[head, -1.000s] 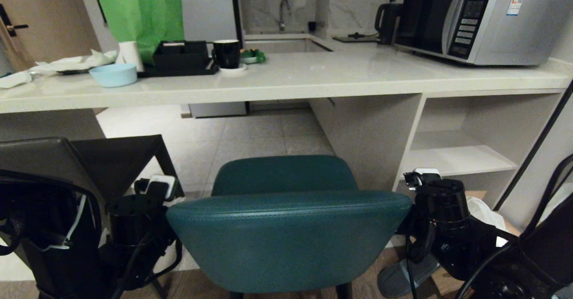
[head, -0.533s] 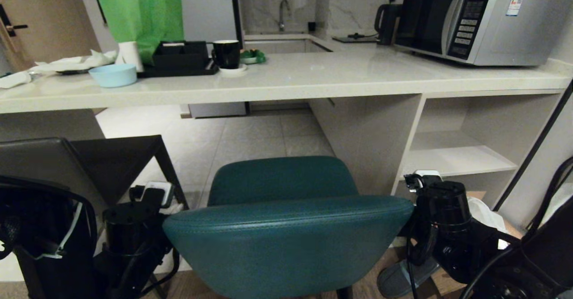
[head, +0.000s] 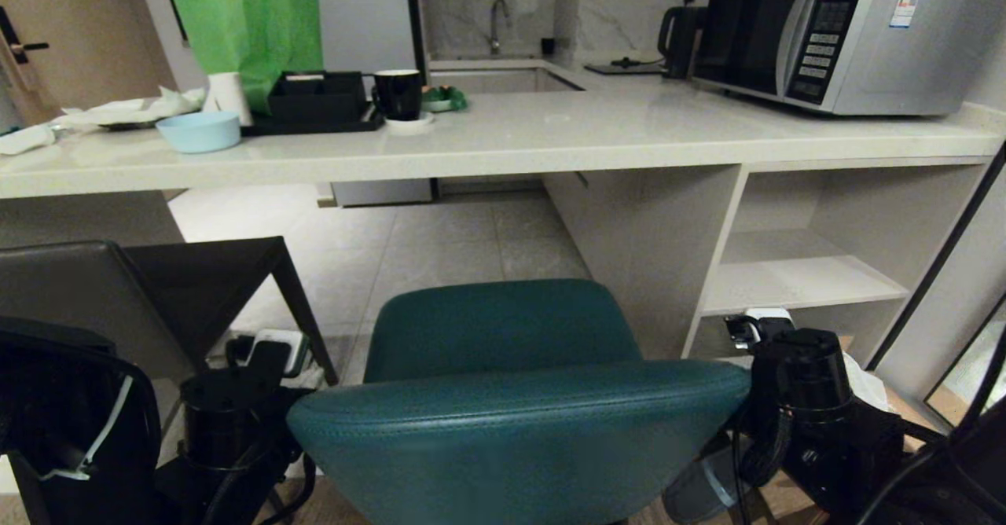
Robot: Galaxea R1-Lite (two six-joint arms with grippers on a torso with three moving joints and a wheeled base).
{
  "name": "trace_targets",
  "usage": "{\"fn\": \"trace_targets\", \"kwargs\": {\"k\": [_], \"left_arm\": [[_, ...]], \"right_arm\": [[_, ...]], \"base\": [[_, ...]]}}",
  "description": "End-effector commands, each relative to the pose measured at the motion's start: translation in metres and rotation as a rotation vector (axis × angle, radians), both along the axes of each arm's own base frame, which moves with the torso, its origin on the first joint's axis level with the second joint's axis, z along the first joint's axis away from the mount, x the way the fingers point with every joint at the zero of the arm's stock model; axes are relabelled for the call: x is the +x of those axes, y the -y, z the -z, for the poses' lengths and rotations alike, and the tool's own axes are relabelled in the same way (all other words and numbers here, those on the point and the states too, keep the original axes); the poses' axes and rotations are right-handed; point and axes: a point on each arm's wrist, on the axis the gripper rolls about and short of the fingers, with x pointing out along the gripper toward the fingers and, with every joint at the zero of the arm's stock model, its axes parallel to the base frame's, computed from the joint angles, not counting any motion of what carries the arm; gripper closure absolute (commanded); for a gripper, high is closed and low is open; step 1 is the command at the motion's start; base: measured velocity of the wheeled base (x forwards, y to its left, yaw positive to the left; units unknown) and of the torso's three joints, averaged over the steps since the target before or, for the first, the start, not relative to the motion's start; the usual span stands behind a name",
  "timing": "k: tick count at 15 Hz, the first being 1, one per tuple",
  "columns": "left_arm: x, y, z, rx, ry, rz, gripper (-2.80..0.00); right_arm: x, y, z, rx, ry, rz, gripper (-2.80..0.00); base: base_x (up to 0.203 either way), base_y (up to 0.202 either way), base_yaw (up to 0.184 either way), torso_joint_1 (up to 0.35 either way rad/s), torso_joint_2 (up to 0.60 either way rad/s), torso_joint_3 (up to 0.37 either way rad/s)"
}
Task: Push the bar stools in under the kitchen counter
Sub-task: Pull the blue chair out from under the dining table
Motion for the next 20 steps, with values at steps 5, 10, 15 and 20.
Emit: {"fn": "trace_targets", "kwargs": {"k": [5,10,15,20], "left_arm": [[-0.0030,0.0040,-0.0017,-0.006,0.012,0.019,0.00],[-0.0045,0.0058,-0.0022,-0.007,0.013,0.027,0.00],[-0.0039,0.0073,-0.0017,-0.005,0.014,0.026,0.00],[-0.0012,0.0066,0.0017,-0.005,0.004,0.015,0.00]], "right_arm": [[-0.0216,-0.0216,-0.0008,0.002,0.000,-0.110,0.00],[-0.0204,-0.0220,-0.0013,0.004,0.002,-0.108,0.00],[-0.0186,-0.0220,-0.0016,0.006,0.005,-0.104,0.00],[-0.0167,-0.0213,0.0016,0.001,-0.004,-0.097,0.00]], "base": [[0.000,0.000,0.000,0.000,0.00,0.000],[-0.179,0.000,-0.001,0.001,0.00,0.004],[-0.195,0.000,-0.001,0.004,0.00,0.002],[-0.083,0.000,-0.002,-0.004,0.00,0.003]]}}
